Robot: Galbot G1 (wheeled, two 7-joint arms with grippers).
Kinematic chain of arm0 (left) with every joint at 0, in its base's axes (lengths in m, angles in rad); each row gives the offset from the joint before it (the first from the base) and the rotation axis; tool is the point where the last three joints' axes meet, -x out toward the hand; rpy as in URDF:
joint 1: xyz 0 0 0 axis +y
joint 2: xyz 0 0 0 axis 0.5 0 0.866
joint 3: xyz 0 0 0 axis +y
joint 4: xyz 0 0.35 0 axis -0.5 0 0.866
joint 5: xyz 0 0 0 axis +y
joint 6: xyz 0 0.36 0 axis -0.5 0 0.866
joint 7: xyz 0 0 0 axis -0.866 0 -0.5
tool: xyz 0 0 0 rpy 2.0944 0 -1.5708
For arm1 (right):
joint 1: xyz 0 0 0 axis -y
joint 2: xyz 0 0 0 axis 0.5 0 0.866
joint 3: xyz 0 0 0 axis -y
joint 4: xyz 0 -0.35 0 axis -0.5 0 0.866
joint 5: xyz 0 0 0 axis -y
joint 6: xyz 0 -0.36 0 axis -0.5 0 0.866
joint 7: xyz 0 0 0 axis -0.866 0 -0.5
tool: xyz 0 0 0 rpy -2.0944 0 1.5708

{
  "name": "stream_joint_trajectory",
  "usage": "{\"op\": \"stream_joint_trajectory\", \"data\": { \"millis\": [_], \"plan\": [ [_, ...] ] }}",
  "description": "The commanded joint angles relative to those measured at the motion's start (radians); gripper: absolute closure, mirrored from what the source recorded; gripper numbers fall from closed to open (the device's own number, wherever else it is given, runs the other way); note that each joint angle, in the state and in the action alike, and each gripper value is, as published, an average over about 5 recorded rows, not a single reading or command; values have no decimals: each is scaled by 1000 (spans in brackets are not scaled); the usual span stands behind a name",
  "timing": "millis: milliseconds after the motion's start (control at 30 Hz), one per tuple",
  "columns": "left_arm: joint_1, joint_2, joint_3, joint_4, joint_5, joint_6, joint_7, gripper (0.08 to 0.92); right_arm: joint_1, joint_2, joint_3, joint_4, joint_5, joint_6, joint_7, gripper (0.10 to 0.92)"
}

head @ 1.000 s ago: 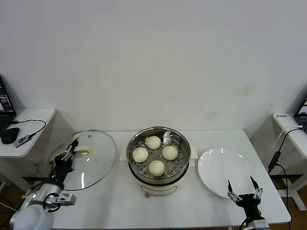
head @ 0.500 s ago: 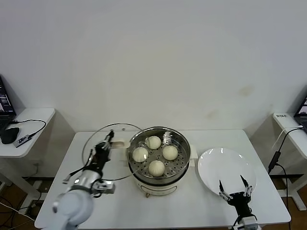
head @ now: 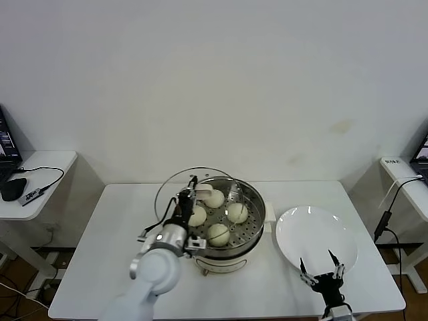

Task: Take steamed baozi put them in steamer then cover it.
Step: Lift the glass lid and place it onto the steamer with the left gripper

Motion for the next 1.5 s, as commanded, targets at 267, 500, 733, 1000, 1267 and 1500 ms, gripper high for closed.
{"op": "stream_joint_trajectory", "data": {
  "millis": [267,500,733,1000,1267,1500],
  "plan": [
    [-73,-114,94,102,76,37,31,847,2,2,-16,-15,-24,3,0,203],
    [-57,-122,97,107,81,35,27,847,0,-1,-18,-18,-23,4,0,203],
    [-41,-125,98,111,87,29,20,847,-2,0,-20,-20,-25,6,0,203],
    [-30,-126,92,118,90,22,13,847,-3,0,-22,-21,-26,8,0,203],
    [-15,-127,93,99,91,22,15,847,-4,0,-25,-22,-30,8,-1,203],
    [-11,-136,88,106,90,9,4,847,-7,1,-27,-23,-36,9,-3,203]
  ]
}}
